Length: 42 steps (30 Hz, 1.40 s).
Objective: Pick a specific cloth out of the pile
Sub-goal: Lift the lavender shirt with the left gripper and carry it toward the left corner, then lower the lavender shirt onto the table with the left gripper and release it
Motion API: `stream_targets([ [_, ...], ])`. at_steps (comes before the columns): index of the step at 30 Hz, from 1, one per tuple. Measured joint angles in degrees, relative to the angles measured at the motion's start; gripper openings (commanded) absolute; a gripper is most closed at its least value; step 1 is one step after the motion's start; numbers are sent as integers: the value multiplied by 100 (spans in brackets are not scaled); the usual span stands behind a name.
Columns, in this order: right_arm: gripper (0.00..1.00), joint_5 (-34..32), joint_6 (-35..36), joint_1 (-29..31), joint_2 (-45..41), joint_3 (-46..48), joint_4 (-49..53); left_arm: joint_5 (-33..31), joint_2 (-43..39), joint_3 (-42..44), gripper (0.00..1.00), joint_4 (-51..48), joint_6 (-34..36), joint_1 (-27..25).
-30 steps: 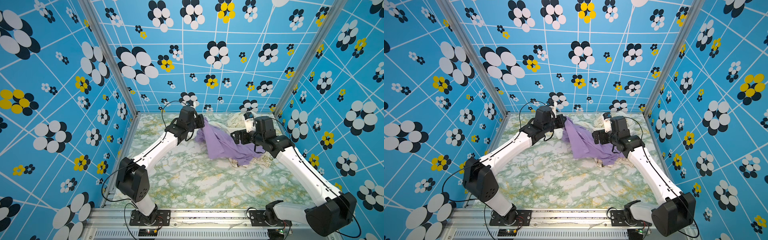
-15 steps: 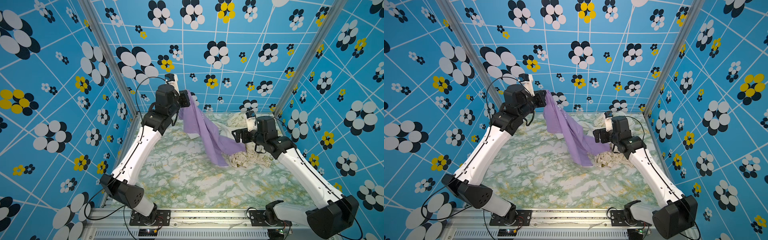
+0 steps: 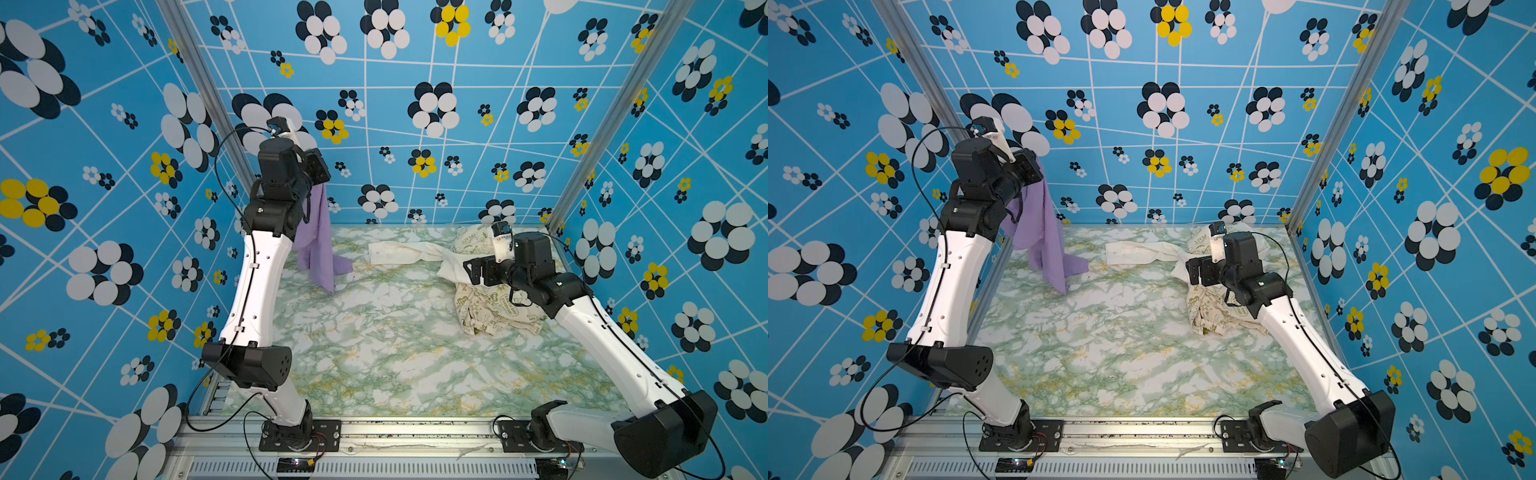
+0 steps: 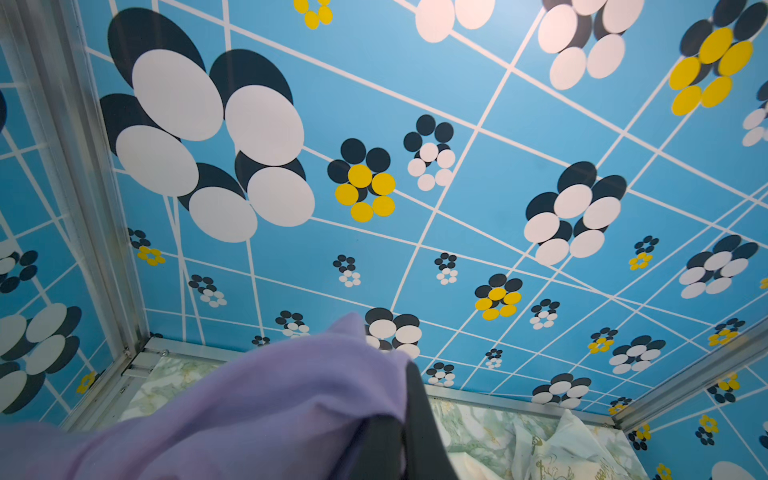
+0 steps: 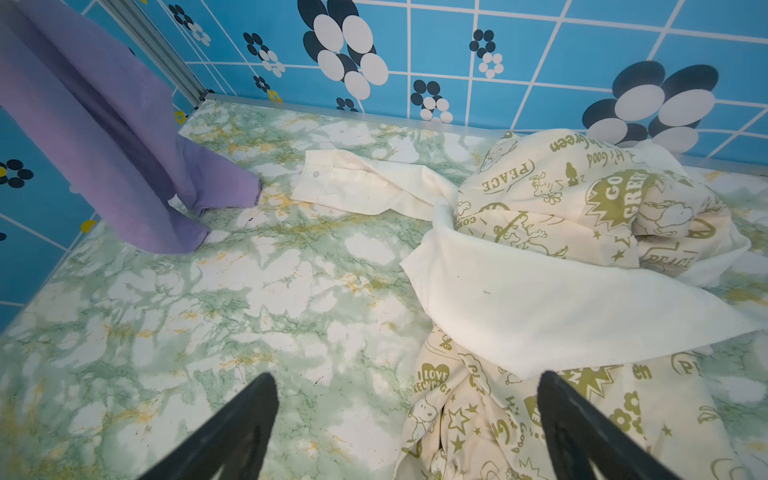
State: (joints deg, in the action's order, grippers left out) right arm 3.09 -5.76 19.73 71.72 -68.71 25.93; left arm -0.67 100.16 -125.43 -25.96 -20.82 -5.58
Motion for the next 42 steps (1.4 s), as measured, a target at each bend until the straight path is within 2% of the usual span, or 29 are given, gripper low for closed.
stream_targets([
  [7,99,4,-68,-4,0,0,-2,114,1320,-1580,0,-664,79,125],
  [14,99,42,-98,-4,13,2,-20,74,1580,-1668,0,-1274,149,149],
  [18,99,63,-116,-4,11,114,-184,-111,1320,-879,0,-1237,227,227],
  [25,99,66,-111,-7,-17,332,-229,-520,234,1886,0,-671,402,487],
  [31,99,76,-109,-17,-26,348,-243,-901,-566,3276,0,-203,590,557],
  [35,99,114,-107,-17,-26,348,-243,-1178,-916,3810,0,-70,796,564],
  [42,99,170,-87,-31,-26,348,-243,-1661,-1097,3810,0,-105,1185,809],
])
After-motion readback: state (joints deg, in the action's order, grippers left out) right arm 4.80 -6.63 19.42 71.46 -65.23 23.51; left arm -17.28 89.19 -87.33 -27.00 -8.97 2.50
